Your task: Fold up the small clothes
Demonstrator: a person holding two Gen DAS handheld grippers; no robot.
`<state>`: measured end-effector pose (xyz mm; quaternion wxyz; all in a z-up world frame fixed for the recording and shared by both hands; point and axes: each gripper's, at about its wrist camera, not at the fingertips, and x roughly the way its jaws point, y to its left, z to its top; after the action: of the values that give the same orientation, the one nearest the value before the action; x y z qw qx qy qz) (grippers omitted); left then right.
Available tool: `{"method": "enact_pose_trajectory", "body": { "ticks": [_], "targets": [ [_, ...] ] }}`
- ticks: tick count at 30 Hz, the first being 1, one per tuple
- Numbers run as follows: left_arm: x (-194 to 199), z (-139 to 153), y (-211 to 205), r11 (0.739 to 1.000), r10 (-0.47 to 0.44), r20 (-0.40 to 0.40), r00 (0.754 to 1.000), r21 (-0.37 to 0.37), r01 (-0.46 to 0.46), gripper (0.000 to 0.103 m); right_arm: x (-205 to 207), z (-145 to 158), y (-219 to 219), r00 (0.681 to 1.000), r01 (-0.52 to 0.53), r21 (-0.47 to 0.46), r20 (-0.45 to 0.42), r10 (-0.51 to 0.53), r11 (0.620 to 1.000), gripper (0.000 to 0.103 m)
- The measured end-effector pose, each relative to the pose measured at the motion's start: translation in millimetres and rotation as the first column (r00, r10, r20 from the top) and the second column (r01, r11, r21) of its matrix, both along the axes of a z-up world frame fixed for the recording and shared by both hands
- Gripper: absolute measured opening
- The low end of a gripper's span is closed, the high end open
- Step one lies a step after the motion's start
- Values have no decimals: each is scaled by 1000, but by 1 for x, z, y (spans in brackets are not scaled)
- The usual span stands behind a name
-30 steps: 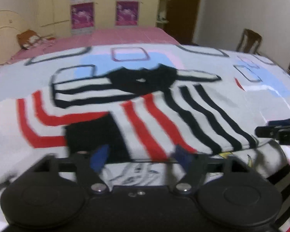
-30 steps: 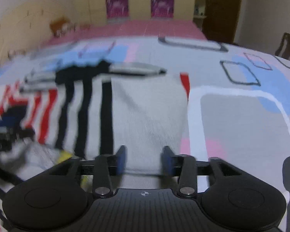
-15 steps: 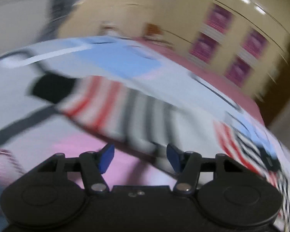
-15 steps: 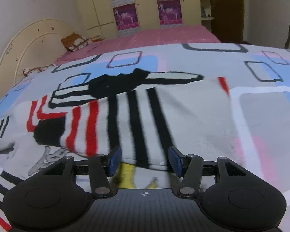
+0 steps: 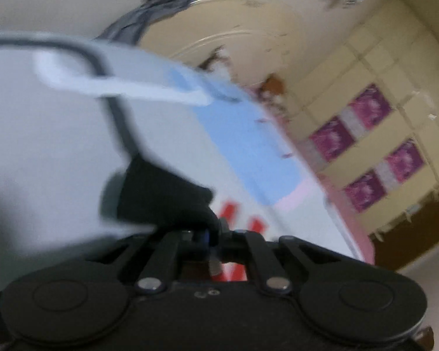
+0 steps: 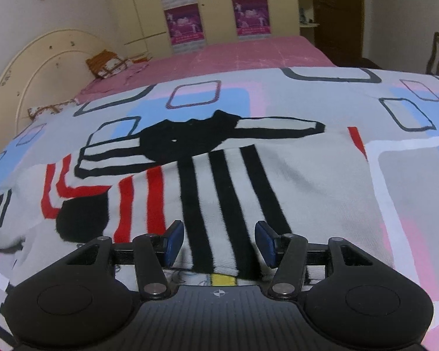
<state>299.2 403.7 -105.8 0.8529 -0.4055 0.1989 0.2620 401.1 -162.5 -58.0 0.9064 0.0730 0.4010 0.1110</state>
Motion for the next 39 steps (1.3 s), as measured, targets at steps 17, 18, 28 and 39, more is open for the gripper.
{"method": "enact_pose_trajectory", "body": {
  "ticks": [17, 18, 28, 39],
  "targets": [
    [138, 50, -295, 707, -643, -143, 753, 269, 654, 5, -12, 5, -51, 994, 113, 61, 7, -113, 992, 54],
    [143, 49, -313, 677, -662, -166, 731, 284, 679, 5, -13, 5, -55, 993, 119, 64, 8, -120, 991, 55],
    [175, -3, -428, 376, -799, -412, 439, 228, 898, 22, -28, 8, -110, 978, 206, 137, -4, -208, 969, 55],
    [102, 22, -411, 408, -790, -322, 521, 358, 840, 62, -17, 23, -97, 995, 79, 270, 37, -92, 960, 80]
  ]
}}
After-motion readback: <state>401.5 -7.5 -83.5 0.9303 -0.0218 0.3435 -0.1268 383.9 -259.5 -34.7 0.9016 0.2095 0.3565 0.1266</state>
